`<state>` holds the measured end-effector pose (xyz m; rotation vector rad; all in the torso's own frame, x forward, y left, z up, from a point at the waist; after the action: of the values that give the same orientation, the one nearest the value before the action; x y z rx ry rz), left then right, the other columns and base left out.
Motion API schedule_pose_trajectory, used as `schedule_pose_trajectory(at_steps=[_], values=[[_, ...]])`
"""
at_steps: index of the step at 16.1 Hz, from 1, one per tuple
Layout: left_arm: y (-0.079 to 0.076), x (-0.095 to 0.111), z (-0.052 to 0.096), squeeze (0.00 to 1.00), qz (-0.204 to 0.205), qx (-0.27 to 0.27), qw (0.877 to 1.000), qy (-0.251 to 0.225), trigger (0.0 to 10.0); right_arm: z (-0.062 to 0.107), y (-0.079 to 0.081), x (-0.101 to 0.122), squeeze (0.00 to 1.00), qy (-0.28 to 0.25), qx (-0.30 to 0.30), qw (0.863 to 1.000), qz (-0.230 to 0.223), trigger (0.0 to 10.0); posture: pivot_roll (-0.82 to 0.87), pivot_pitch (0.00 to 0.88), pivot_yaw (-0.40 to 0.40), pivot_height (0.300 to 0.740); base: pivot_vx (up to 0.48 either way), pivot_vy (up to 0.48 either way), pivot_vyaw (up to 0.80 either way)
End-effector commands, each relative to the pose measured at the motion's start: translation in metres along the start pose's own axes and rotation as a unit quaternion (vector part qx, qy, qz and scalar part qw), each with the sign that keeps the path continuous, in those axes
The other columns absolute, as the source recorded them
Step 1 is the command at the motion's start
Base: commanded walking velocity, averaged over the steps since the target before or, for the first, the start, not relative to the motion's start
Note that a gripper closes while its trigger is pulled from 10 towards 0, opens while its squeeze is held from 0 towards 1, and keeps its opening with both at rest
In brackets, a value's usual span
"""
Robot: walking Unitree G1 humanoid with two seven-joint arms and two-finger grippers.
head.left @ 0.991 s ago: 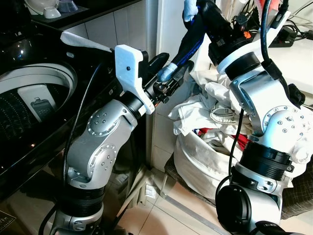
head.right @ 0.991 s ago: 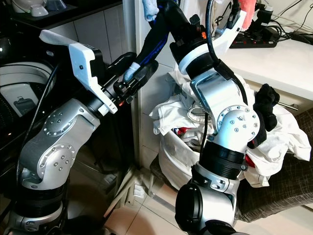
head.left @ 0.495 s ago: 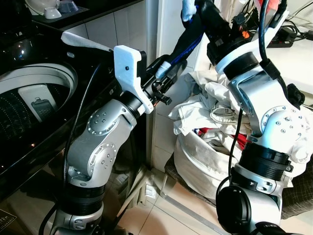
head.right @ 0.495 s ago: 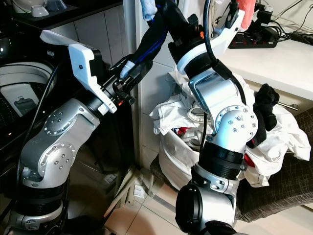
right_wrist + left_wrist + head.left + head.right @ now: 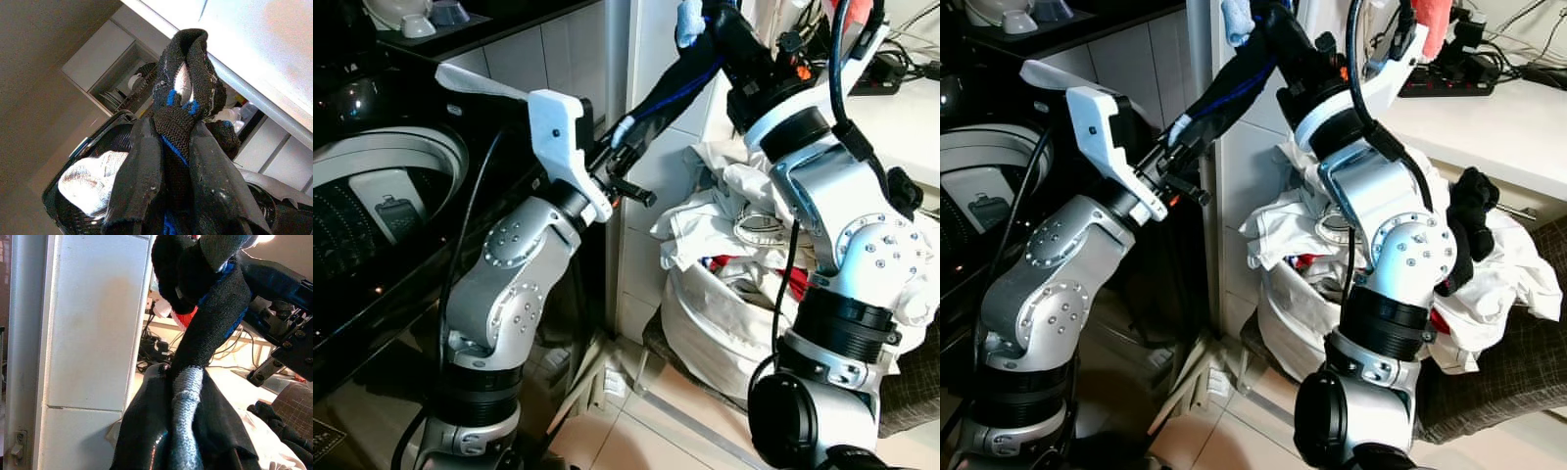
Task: Clothes washing
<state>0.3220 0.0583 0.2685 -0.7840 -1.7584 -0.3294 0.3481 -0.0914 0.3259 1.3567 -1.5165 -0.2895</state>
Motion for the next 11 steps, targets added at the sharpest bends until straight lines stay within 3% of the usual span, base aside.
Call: schedule_pose_trajectory(at_steps=[1,7,8,9,11], values=[[0.001,0.005,-0.002,0.00,-0.008,0.004,1.000,-0.007,0.0,0.002,0.000,0.002,0.00,-0.008,0.000,1.000,0.000,0.0,-0.03,0.000,-0.028,0.740,0.000,0.000,0.00],[0.007,0.004,-0.003,0.00,-0.009,0.019,1.000,-0.006,0.0,0.003,0.000,0.002,0.00,-0.009,-0.004,1.000,0.001,0.0,-0.03,0.000,-0.025,0.740,0.000,0.000,0.00],[0.016,0.006,-0.004,0.00,-0.017,0.046,0.999,-0.010,0.0,0.003,-0.001,0.001,0.53,-0.008,-0.003,1.000,0.002,10.0,-0.03,0.000,-0.024,0.740,0.000,0.000,0.00],[0.027,0.008,-0.004,0.00,-0.027,0.077,0.997,-0.015,0.0,0.003,-0.002,0.001,1.00,-0.007,-0.003,1.000,0.004,10.0,-0.03,0.000,-0.024,0.740,0.000,0.000,0.00],[0.040,0.010,-0.003,0.00,-0.037,0.108,0.993,-0.017,0.0,0.005,-0.003,0.000,1.00,-0.005,-0.009,1.000,0.009,10.0,-0.03,0.000,-0.026,0.740,0.000,0.000,0.00]])
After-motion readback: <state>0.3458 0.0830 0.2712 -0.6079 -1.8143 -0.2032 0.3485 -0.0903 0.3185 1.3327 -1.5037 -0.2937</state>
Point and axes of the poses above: a point about 5 cm out from each wrist's last joint towards the gripper, its own z axis pointing back from the gripper into the wrist, its own x axis along the axis of the wrist's last joint, y = z × x, the point moved 4 cm from there along -z, pointing out of the wrist towards the gripper, and after that the axes turned 3 degrees about z, right-handed, at the moved point
